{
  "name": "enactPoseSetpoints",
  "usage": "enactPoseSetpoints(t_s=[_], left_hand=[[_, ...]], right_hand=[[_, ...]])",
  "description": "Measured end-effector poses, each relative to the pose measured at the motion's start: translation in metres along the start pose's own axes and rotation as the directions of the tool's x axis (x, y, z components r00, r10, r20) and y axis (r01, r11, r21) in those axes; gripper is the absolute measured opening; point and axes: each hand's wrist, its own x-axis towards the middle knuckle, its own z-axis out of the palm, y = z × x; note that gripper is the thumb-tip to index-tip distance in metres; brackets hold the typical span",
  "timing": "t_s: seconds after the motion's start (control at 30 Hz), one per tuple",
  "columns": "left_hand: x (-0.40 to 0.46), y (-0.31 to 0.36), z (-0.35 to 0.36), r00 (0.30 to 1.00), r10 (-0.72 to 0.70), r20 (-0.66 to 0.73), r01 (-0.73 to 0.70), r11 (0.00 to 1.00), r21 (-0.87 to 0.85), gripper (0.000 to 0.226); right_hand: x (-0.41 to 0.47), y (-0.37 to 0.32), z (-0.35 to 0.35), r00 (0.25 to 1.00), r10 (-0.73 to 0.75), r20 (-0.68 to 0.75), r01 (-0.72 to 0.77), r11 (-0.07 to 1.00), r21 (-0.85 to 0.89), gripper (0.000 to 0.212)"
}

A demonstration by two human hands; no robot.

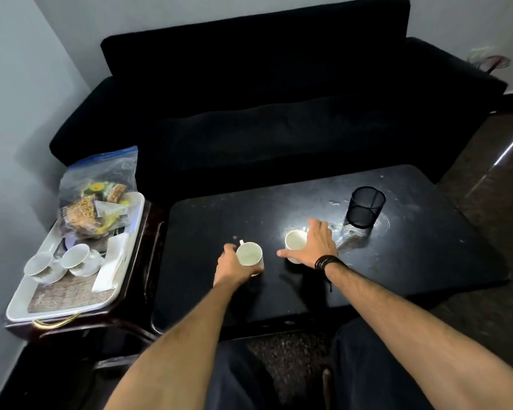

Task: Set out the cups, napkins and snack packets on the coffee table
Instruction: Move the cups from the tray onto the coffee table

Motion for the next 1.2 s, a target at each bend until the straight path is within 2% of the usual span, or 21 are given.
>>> enactPoseSetpoints(t_s=[0.07,0.13,0.23,0.4,0.87,0.93,1.0,1.03,1.1,1.2], left_hand=[[0.0,-0.004,0.004,1.0,-0.027,0.017,0.027,1.0,0.0,0.069],[0.0,-0.005,0.006,1.0,-0.003,0.024,0.003,1.0,-0.007,0.061],[0.005,-0.003,0.008,0.999,0.018,0.041,-0.017,1.0,-0.025,0.059],[0.028,0.005,0.012,0.996,0.045,0.075,-0.041,0.998,-0.05,0.062],[0.053,0.019,0.026,0.996,0.049,0.077,-0.049,0.999,0.002,0.065],[0.053,0.02,0.026,0.996,0.035,0.078,-0.036,0.999,0.012,0.071],[0.051,0.019,0.023,0.996,0.013,0.089,-0.016,0.999,0.034,0.09],[0.05,0.019,0.019,0.996,0.009,0.094,-0.014,0.998,0.053,0.103],[0.05,0.016,0.008,0.995,0.033,0.089,-0.039,0.997,0.071,0.118],[0.051,0.01,-0.02,0.996,0.087,-0.002,-0.087,0.995,0.049,0.102]], right_hand=[[-0.004,0.002,0.008,0.993,0.116,0.006,-0.116,0.99,0.077,0.108],[-0.003,0.004,0.015,0.989,0.149,0.01,-0.149,0.98,0.134,0.091],[0.003,0.001,0.016,0.991,0.131,0.028,-0.134,0.972,0.195,0.075],[0.025,-0.003,0.011,0.989,0.098,0.109,-0.12,0.969,0.218,0.069],[0.04,-0.002,0.014,0.986,0.076,0.146,-0.102,0.978,0.181,0.07],[0.038,-0.001,0.013,0.985,0.073,0.157,-0.101,0.978,0.182,0.078],[0.034,-0.002,0.008,0.985,0.046,0.168,-0.075,0.983,0.168,0.103],[0.032,-0.004,0.004,0.989,0.03,0.147,-0.052,0.988,0.147,0.114],[0.03,-0.012,-0.004,1.0,-0.025,0.017,0.023,0.991,0.128,0.112],[0.032,-0.041,-0.016,0.981,-0.129,-0.144,0.152,0.975,0.164,0.087]])
